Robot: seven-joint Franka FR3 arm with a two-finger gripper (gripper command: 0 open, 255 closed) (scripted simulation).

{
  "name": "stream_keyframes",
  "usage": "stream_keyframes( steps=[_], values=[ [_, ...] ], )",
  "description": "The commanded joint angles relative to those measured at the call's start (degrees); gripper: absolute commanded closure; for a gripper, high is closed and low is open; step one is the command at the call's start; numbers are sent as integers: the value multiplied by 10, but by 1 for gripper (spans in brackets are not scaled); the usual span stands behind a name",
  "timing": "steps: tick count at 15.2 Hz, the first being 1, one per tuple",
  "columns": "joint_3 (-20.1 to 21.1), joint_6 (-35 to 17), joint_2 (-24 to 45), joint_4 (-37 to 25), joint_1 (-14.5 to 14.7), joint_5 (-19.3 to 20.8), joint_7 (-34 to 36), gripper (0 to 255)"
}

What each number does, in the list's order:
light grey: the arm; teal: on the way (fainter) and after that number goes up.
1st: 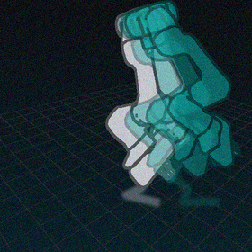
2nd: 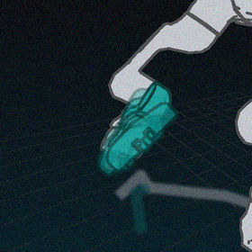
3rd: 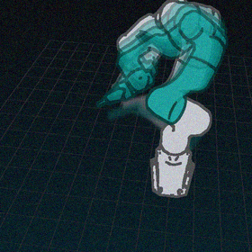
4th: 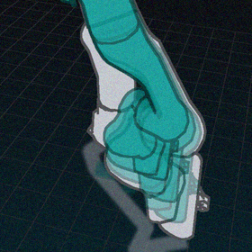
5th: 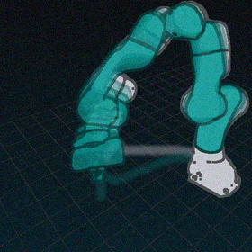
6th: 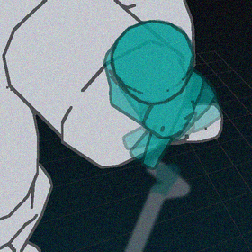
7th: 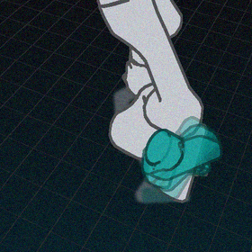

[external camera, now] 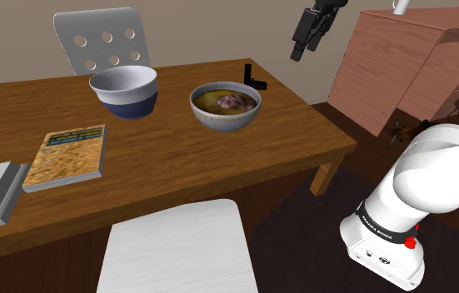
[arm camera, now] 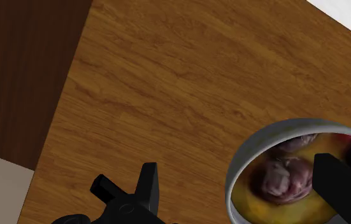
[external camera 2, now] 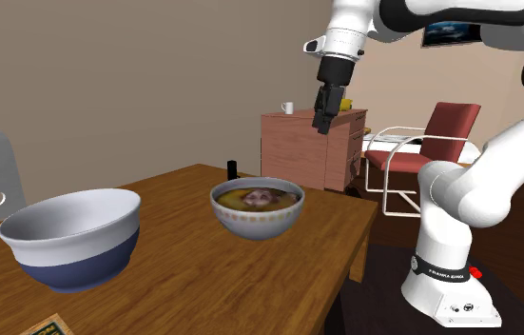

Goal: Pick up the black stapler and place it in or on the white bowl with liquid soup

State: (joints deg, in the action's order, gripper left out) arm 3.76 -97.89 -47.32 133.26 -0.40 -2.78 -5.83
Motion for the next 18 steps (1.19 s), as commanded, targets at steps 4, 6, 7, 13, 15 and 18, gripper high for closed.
stream_keyframes(
  steps=[4, 6, 7, 13, 15, 18],
  values=[
    [-9, -25, 71, -30, -7, 7, -11, 0],
    [-14, -39, 119, -53, -11, 12, -18, 0],
    [-17, -45, 143, -66, -13, 14, -21, 0],
    [-31, -67, 288, -156, -24, 23, -39, 0],
    [-35, -69, 336, -192, -27, 25, -45, 0],
    [-41, -67, 410, -252, -31, 27, -53, 0]
  ],
)
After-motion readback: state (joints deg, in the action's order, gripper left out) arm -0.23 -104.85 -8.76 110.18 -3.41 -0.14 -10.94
